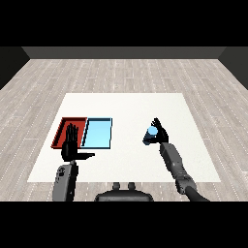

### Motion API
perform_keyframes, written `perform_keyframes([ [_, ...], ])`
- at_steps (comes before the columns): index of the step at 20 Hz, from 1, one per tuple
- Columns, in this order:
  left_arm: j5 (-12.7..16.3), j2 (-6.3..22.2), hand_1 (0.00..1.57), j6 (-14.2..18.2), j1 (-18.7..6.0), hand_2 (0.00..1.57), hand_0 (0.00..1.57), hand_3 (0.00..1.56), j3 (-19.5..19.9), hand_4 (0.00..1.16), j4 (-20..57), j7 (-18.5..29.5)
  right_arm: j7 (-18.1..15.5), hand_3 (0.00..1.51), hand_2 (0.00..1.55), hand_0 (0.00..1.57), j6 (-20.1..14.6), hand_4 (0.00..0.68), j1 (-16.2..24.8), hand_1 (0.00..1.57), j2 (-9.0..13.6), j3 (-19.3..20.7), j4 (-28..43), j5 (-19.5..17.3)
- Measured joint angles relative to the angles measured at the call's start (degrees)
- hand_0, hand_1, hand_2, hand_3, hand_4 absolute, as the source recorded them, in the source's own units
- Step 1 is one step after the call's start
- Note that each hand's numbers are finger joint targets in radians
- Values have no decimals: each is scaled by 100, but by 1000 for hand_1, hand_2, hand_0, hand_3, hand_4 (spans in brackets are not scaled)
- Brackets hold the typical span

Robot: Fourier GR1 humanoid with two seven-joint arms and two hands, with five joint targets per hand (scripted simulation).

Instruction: Pick the blue can and put it in the blue box

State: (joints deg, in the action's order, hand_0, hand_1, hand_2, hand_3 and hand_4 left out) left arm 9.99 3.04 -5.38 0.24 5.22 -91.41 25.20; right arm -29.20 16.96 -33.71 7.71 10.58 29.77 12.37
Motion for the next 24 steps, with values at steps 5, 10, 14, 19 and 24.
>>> perform_keyframes([
  [5,-5,-38,0,7,74,0,0,0,-50,0,-89,-47,-81,0,0,0,-36,0,-104,0,-133,-28,-161,-40],
  [10,54,6,0,-32,80,0,0,0,-6,0,-177,-105,-139,0,379,0,-169,0,-288,0,-136,17,-357,-68],
  [14,13,-24,0,10,-37,0,0,0,5,0,-7,-46,-52,1448,1485,1553,-540,647,-302,1553,-164,-30,-297,-171],
  [19,-88,-115,0,88,-110,0,0,0,-66,0,152,68,39,1443,1492,1559,-879,678,-318,1559,-107,-150,-375,-405],
  [24,-131,-154,0,90,-43,0,0,0,-183,0,71,82,231,1424,1475,1540,-1089,662,-317,1540,-129,-209,-186,-483],
])
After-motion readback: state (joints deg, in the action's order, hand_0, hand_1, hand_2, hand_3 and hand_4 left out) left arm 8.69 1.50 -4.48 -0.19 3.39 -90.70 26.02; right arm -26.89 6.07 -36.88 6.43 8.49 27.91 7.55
